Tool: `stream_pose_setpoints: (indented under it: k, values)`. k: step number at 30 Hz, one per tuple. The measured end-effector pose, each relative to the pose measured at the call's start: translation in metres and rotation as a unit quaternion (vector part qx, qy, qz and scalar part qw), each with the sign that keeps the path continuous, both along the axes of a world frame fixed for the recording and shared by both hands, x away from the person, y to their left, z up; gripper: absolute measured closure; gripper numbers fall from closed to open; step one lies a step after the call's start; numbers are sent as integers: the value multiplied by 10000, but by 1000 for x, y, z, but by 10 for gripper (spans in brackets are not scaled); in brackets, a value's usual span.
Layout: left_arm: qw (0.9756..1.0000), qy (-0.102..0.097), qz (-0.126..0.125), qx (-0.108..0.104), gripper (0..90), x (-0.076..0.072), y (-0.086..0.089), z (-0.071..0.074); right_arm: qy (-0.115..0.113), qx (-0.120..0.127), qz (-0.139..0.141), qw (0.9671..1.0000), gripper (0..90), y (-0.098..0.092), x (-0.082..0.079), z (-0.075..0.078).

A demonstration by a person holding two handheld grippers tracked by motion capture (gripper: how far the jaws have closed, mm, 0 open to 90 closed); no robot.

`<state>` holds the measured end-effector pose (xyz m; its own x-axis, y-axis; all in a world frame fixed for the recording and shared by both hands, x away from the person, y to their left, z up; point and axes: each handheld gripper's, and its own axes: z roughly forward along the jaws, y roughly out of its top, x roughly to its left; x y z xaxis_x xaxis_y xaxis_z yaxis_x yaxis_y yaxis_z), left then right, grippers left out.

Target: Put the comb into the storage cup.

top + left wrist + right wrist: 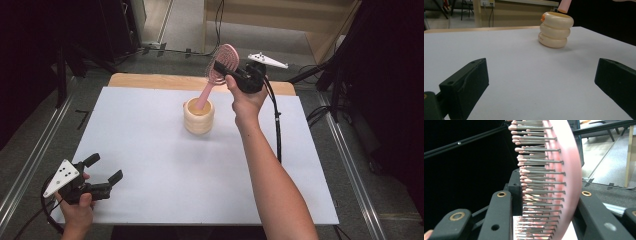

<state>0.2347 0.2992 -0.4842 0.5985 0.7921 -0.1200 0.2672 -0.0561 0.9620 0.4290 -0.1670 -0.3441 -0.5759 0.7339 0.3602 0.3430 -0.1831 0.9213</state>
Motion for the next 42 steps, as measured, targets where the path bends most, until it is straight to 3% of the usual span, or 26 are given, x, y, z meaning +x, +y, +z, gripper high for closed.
stream_pose_setpoints:
  k: [14,22,42]
  values:
    - [10000,-2,-3,7,0,0,1,0,97,-106,-14,9999,624,10,6,-16]
    - [10000,-5,-4,7,0,0,1,0,304,-176,-56,9994,624,11,9,-34]
    - [10000,1,-21,-6,0,0,1,0,484,-148,-58,9987,624,18,12,-57]
